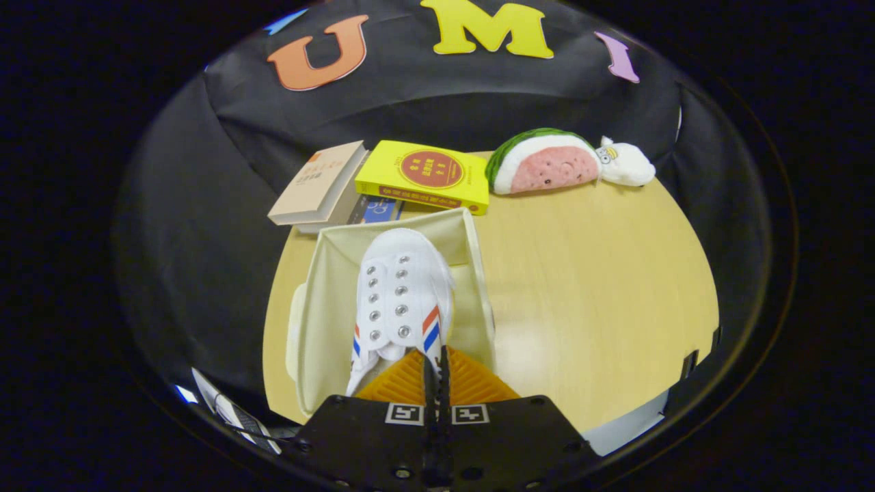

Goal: Open the storage box then place both shoes into the box .Put the left shoe in first, then the right shoe, with the right side of both shoes facing outward in a uniform manner.

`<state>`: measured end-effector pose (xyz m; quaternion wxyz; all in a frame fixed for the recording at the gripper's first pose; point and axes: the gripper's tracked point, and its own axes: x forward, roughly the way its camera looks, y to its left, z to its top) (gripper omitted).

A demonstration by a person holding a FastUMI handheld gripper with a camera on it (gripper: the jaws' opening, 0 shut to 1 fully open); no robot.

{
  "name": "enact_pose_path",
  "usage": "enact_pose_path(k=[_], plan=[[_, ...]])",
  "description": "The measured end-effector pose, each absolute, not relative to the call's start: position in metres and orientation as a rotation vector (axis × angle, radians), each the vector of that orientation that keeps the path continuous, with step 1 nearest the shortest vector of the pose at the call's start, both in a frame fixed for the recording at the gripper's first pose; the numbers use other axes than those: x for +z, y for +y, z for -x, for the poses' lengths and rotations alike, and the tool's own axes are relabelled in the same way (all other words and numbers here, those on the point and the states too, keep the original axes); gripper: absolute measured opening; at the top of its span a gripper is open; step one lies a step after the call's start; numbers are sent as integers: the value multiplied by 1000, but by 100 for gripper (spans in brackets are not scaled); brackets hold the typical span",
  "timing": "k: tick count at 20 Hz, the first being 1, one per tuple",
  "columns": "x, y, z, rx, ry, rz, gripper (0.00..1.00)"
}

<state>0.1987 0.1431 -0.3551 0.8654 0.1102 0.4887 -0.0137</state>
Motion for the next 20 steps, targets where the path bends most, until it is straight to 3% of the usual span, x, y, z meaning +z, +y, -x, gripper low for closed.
enact_pose_path(k=[6,9,12,17,20], plan=[[-386,134,-207,-187,955,-159,0],[-399,148,-201,-162,978,-174,3],[-405,158,-190,-110,1000,-160,27],[-370,158,-183,-61,908,-94,80],[-347,154,-174,-47,858,-65,89]])
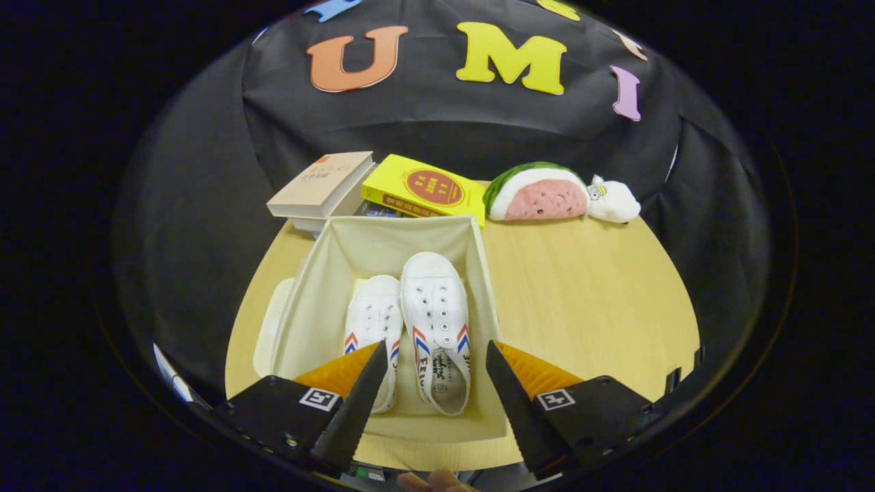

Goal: Open the storage box then place both shoes into the box .Put the left shoe in first, then the right shoe, with the right side of both shoes facing outward in a uniform manner.

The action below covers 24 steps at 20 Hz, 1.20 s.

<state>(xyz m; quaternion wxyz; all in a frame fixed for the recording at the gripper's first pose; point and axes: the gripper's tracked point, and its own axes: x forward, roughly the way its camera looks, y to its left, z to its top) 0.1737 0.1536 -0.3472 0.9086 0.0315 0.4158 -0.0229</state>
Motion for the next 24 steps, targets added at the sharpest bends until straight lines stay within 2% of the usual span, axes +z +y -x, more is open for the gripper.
enact_pose_path(k=[16,24], plan=[[-197,88,-126,-45,460,-11,89],[-96,26,-117,-135,219,15,93]])
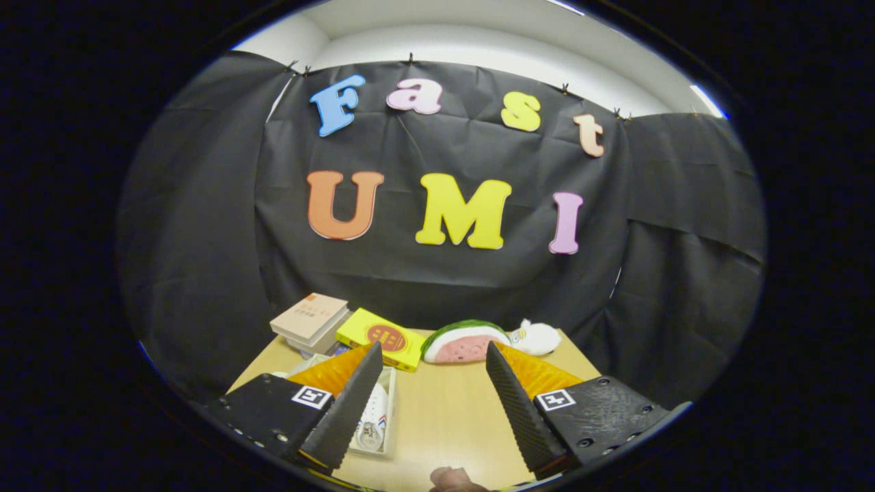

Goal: Open the storage box then place both shoes into the box .Put the left shoe in first, then the right shoe, with the right side of both shoes facing outward in a uniform manner.

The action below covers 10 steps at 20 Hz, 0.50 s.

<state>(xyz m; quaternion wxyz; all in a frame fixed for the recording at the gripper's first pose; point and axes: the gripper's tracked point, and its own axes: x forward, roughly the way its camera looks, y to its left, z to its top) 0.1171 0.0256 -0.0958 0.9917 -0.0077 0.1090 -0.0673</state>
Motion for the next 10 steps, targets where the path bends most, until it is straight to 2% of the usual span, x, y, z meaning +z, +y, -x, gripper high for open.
enact_pose_path(k=[4,10], plan=[[-58,-1,-114,-174,96,74,93],[-29,-15,-99,-164,72,-33,92]])
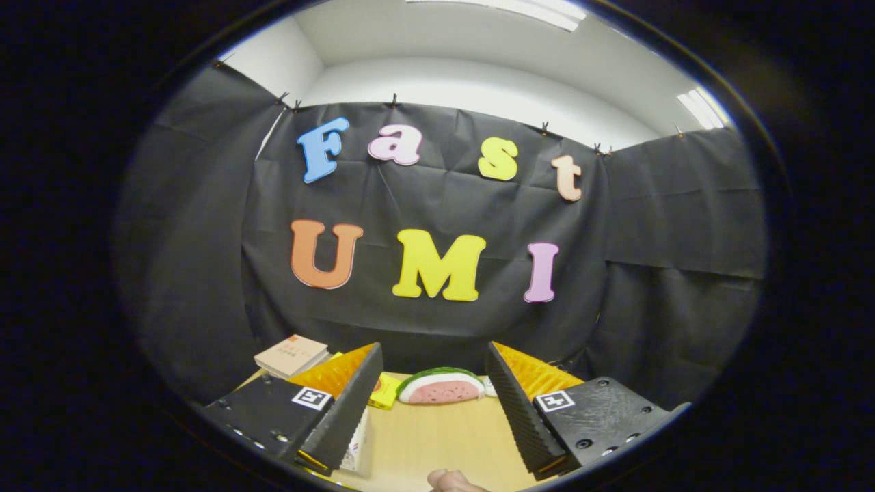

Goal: Open the storage box then place both shoes into the box .Put the left shoe in first, then the right shoe, with the right side of both shoes facing outward in a uniform manner.

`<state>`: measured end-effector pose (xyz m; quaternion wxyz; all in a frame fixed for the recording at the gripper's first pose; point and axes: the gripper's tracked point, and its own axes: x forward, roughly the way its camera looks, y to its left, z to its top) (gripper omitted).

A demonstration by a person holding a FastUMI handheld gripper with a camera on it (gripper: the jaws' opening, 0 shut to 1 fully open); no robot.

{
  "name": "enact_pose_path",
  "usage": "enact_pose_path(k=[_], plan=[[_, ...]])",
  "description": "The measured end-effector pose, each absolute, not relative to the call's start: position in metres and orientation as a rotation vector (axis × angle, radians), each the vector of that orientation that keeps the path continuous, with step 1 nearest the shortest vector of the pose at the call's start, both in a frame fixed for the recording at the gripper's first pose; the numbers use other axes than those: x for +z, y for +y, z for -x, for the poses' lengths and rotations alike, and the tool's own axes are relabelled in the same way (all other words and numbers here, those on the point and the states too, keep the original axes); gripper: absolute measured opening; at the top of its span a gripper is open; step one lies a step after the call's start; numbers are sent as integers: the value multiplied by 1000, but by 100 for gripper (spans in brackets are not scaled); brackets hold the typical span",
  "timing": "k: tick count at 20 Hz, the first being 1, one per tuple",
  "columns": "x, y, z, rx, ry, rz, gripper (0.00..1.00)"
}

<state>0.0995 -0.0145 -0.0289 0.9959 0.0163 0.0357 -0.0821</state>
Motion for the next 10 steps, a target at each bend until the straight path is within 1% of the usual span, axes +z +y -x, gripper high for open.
enact_pose_path(k=[5,10], plan=[[-16,1,-98,-117,100,-147,92],[-13,16,-101,-87,101,-125,92]])
